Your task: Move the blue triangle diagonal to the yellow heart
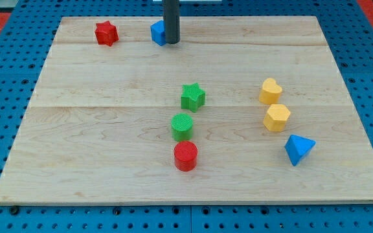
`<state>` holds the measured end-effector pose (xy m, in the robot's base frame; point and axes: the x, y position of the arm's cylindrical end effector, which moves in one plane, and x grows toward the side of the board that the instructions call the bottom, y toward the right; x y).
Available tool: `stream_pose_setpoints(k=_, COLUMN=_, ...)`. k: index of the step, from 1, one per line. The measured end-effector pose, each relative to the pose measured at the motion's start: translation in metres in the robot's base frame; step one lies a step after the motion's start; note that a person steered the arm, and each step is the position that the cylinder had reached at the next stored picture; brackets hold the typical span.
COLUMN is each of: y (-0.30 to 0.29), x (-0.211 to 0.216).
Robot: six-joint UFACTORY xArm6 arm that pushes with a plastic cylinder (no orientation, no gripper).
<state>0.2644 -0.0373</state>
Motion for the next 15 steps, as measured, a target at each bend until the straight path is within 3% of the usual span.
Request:
stream_pose_setpoints(k=3, y=0.122, x=0.019)
stream_pose_setpoints(k=4, y=0.19, x=0.066)
stream_pose_setpoints(k=5, y=0.262, x=0.146)
stream_pose_setpoints(k=6, y=0.318, x=0.201)
stream_pose_setpoints(k=7, y=0.309, x=0.3)
stream_pose_setpoints(k=9, y=0.183, x=0.318)
stream_pose_setpoints(k=11, y=0.152, x=0.318)
stream_pose_setpoints(k=13, y=0.215, x=0.274)
stream_pose_setpoints(k=15, y=0.215, x=0.271)
